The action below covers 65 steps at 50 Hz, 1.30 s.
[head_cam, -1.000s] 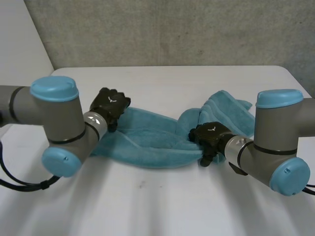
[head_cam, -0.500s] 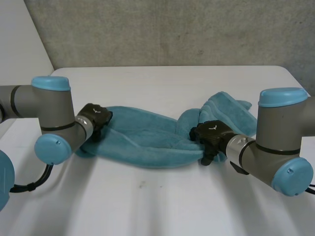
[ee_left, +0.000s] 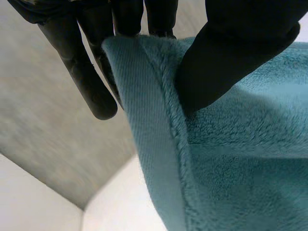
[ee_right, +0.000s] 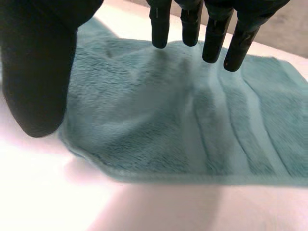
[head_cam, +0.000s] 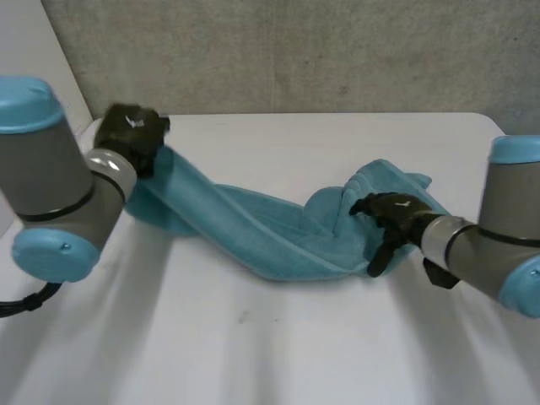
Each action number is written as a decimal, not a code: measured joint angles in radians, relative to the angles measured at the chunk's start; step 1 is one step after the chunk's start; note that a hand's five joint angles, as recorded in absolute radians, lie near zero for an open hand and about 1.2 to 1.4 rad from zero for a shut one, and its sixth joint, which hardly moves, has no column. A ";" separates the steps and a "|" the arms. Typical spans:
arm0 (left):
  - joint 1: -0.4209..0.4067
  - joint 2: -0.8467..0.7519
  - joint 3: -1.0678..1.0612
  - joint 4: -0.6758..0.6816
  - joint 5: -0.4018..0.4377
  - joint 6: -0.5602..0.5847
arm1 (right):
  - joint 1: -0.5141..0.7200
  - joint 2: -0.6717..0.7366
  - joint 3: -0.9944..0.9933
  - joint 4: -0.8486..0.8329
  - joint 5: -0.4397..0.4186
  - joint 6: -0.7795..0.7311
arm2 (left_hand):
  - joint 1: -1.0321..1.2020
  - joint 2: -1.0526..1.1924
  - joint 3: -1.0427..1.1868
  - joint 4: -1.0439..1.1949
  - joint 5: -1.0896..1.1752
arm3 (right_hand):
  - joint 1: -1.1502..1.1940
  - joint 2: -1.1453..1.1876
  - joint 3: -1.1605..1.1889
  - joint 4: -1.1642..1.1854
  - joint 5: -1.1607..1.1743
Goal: Fold the laundry
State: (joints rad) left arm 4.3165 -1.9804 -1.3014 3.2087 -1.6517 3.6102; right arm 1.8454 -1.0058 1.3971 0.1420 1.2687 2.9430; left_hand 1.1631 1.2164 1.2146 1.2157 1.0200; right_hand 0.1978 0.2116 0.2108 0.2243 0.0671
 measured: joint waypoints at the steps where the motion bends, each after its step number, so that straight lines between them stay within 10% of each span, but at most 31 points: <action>1: -0.002 0.045 -0.020 0.016 0.002 -0.035 | -0.035 -0.006 0.007 0.006 -0.024 0.034 | 0.000 0.000 0.000 0.000 0.000 | 0.000 0.000 0.000 0.000 0.000; 14: -0.018 0.308 -0.047 0.021 0.033 -0.286 | -0.147 -0.056 0.085 0.014 -0.165 0.192 | 0.002 0.001 0.000 0.000 0.000 | 0.000 0.000 0.000 0.000 0.000; 34: -0.072 0.437 0.065 0.029 0.068 -0.418 | -0.010 -0.054 0.166 -0.200 -0.136 0.221 | 0.005 0.001 0.001 0.001 0.004 | 0.009 0.012 0.013 0.006 0.005; 36: -0.073 0.440 0.061 0.029 0.067 -0.419 | 0.009 -0.020 0.140 -0.266 -0.090 0.220 | 0.005 0.001 0.001 0.001 0.004 | 0.551 0.639 0.602 0.589 0.554; 39: -0.069 0.440 0.046 0.029 0.067 -0.419 | 0.015 0.018 0.103 -0.326 -0.024 0.217 | 0.005 0.001 0.001 0.001 0.004 | 0.769 0.926 0.915 0.906 0.867; 45: -0.036 0.432 0.004 0.030 0.068 -0.417 | -0.006 -0.012 0.029 -0.367 0.047 0.180 | 0.005 0.001 0.001 0.001 0.004 | 0.778 0.961 0.969 0.963 0.910; 65: 0.192 0.250 -0.084 0.030 0.106 -0.410 | -0.190 -0.445 -0.288 0.267 -0.147 -0.270 | 0.005 0.001 0.001 0.001 0.004 | 0.778 0.961 0.971 0.963 0.913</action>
State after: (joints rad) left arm 4.5089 -1.7302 -1.3850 3.2388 -1.5455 3.2004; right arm 1.6553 -1.4507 1.1088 0.4087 1.1221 2.6729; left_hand 1.1682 1.2176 1.2160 1.2168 1.0239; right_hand 0.9760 1.1731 1.1816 1.1876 0.9797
